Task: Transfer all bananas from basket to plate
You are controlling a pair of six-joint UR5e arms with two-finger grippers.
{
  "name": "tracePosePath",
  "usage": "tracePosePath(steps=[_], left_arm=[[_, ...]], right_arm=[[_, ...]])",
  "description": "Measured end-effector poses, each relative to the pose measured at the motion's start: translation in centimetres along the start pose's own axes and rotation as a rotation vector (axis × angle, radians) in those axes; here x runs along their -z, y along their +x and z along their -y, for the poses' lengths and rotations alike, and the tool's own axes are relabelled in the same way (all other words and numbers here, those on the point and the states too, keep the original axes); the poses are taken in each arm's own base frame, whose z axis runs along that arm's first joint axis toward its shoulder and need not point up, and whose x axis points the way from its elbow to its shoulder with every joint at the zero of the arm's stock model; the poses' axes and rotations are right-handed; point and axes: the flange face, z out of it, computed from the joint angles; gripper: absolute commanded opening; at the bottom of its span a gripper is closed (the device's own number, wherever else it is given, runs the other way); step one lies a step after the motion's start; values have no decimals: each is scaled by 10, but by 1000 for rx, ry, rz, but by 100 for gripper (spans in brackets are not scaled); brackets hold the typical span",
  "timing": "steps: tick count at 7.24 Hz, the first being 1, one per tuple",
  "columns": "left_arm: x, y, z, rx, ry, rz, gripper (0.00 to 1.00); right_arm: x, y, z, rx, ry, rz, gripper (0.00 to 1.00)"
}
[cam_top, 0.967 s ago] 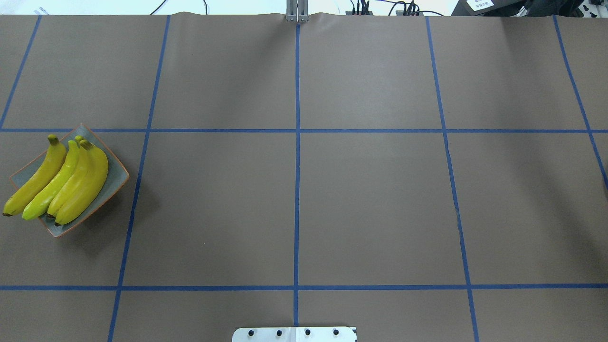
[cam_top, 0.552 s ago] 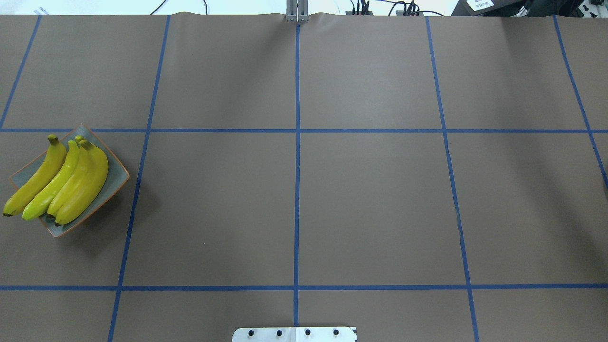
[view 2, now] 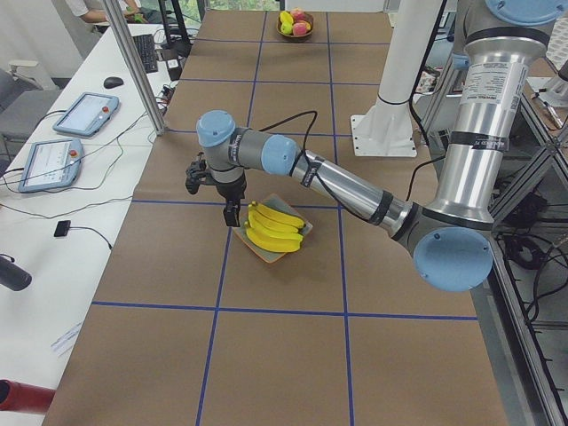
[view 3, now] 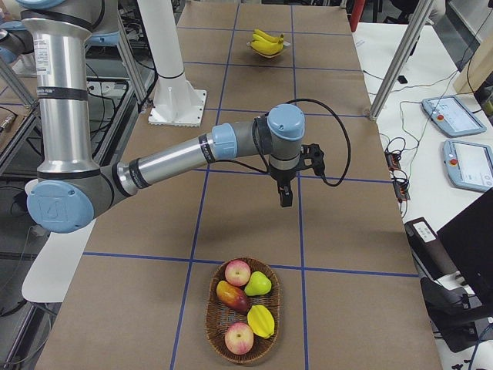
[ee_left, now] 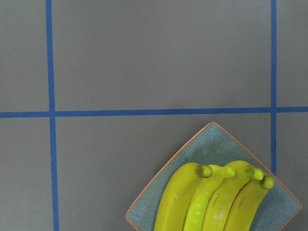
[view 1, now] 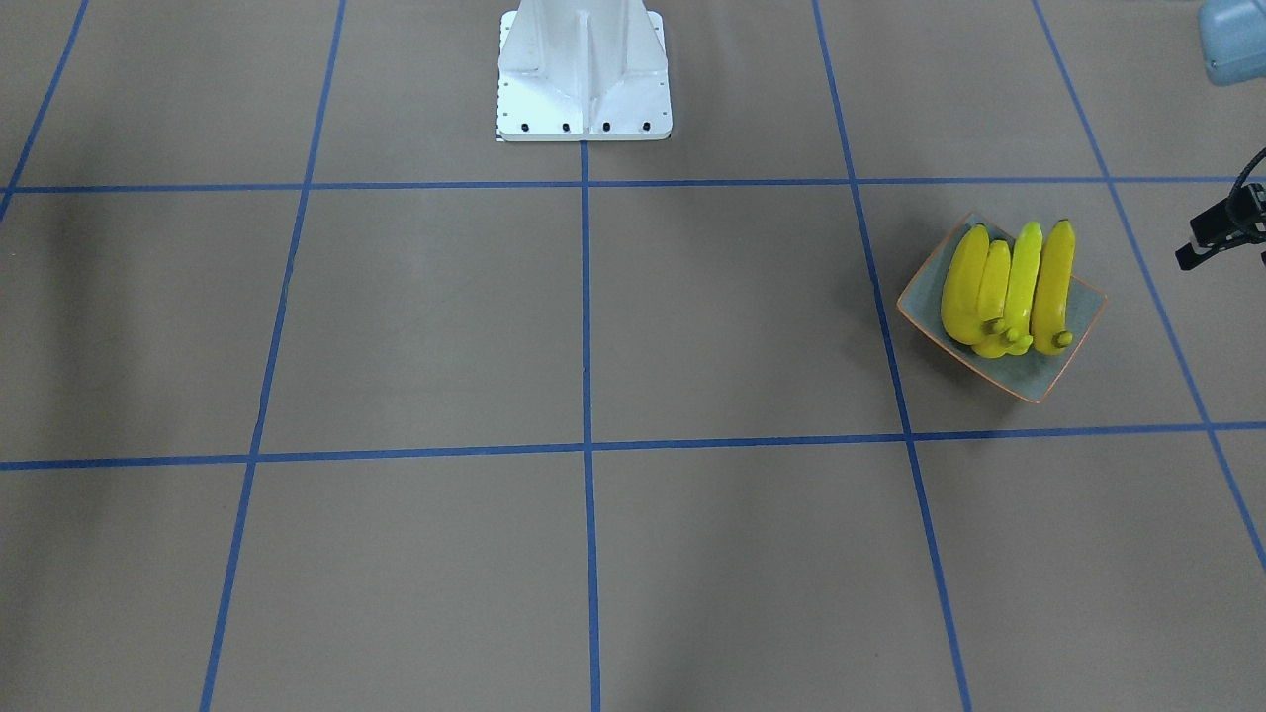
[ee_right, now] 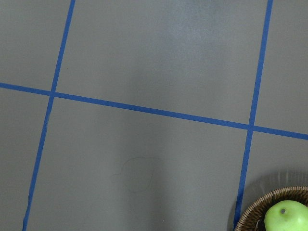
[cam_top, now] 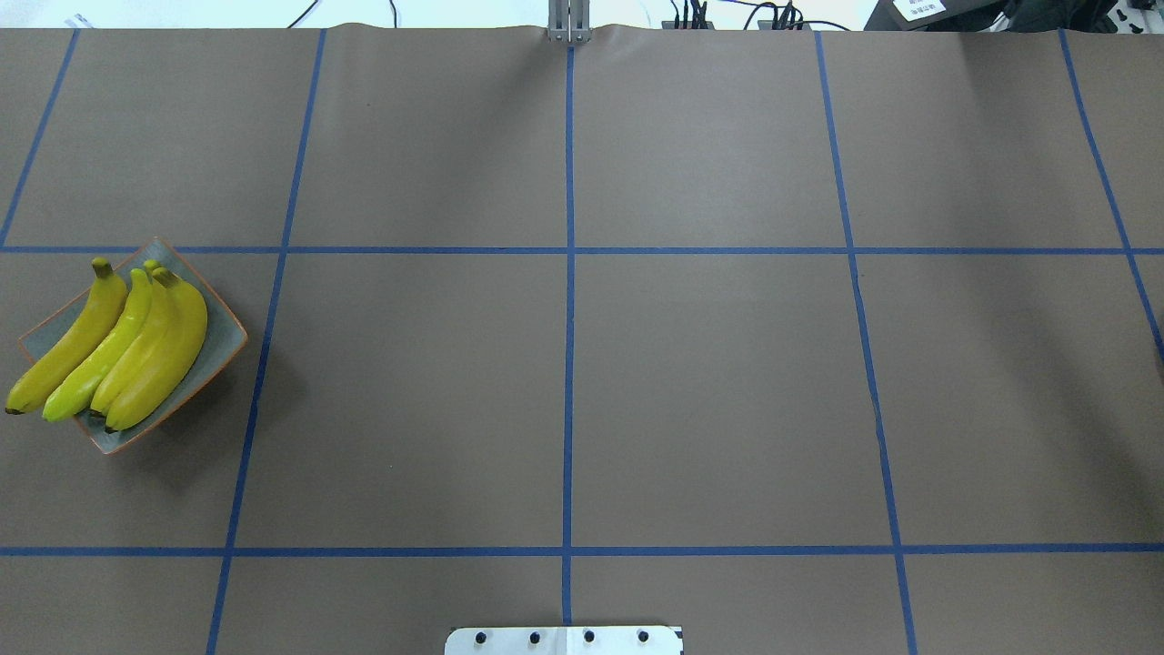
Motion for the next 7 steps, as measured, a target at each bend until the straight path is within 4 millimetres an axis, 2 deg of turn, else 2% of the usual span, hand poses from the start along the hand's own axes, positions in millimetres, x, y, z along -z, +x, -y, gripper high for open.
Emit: tracePosePath(steps=[7], left_arm=[[9, 8, -5, -20, 17, -5, 100]], right_arm=[[-10, 2, 1, -4, -20, 0, 100]])
